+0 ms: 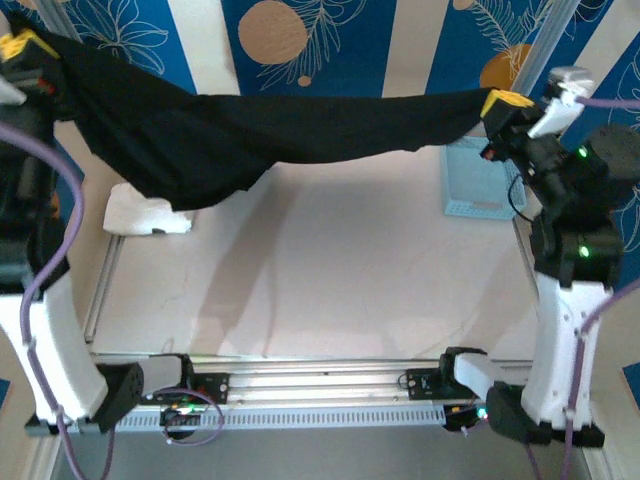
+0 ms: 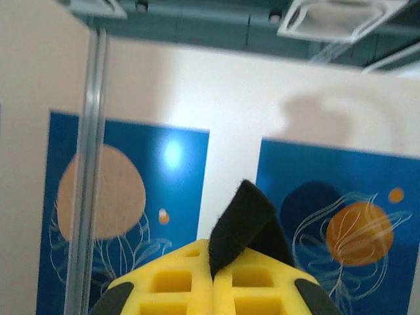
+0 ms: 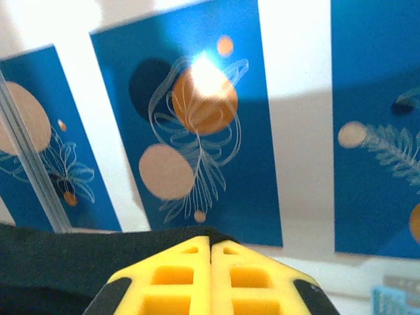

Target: Fold the inside-out t-shirt

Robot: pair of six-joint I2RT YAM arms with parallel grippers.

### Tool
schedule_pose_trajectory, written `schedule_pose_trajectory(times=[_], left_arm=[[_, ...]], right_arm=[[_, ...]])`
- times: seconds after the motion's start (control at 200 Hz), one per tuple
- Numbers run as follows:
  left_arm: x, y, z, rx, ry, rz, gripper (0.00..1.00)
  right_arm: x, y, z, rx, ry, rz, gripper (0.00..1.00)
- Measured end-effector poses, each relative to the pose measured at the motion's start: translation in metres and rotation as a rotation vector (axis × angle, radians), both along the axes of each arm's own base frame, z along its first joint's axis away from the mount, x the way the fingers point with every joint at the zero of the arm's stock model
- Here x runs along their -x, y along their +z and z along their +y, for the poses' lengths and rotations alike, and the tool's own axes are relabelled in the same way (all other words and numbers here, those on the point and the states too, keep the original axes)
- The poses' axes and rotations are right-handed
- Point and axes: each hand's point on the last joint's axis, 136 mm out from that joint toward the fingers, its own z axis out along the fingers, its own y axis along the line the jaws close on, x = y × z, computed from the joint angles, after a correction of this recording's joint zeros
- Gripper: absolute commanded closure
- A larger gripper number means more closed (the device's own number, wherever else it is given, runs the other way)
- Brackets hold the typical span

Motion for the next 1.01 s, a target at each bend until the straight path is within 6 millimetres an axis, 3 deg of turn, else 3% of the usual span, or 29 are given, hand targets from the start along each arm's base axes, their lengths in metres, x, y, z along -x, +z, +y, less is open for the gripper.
schedule_pose_trajectory(times=[0.15,0.26,0.38,0.475,0.54,0.605,0.68,0.78,0.88,0.955,1.005], left_arm=[[0.082,0.033,-0.001,-0.007,0.009,-0.172,1.00],[0.126,0.054,-0.001,-0.023,0.024,-0.282,1.00],[0.141,0.065,-0.002,-0.039,0.029,-0.330,1.00],[0.125,0.068,-0.002,-0.053,0.035,-0.323,1.00],[0.101,0.068,-0.002,-0.063,0.041,-0.300,1.00],[0.065,0.063,-0.002,-0.073,0.044,-0.253,1.00],[0.006,0.049,-0.002,-0.085,0.047,-0.172,1.00],[-0.093,0.011,-0.002,-0.095,0.043,-0.023,1.00],[-0.197,-0.050,-0.002,-0.108,0.037,0.148,1.00],[-0.279,-0.123,-0.002,-0.116,0.027,0.312,1.00],[-0.319,-0.168,-0.002,-0.118,0.020,0.401,1.00]], right_arm=[[0.070,0.044,0.000,0.024,-0.041,-0.159,1.00],[0.109,0.070,0.001,0.038,-0.057,-0.252,1.00],[0.126,0.083,0.001,0.057,-0.076,-0.294,1.00],[0.122,0.085,-0.002,0.072,-0.091,-0.291,1.00],[0.108,0.082,-0.004,0.084,-0.099,-0.266,1.00],[0.088,0.075,-0.006,0.095,-0.107,-0.230,1.00],[0.052,0.059,-0.010,0.102,-0.110,-0.165,1.00],[-0.006,0.025,-0.016,0.105,-0.111,-0.056,1.00],[-0.071,-0.021,-0.019,0.111,-0.106,0.066,1.00],[-0.126,-0.066,-0.020,0.115,-0.099,0.171,1.00],[-0.160,-0.097,-0.017,0.121,-0.089,0.237,1.00]])
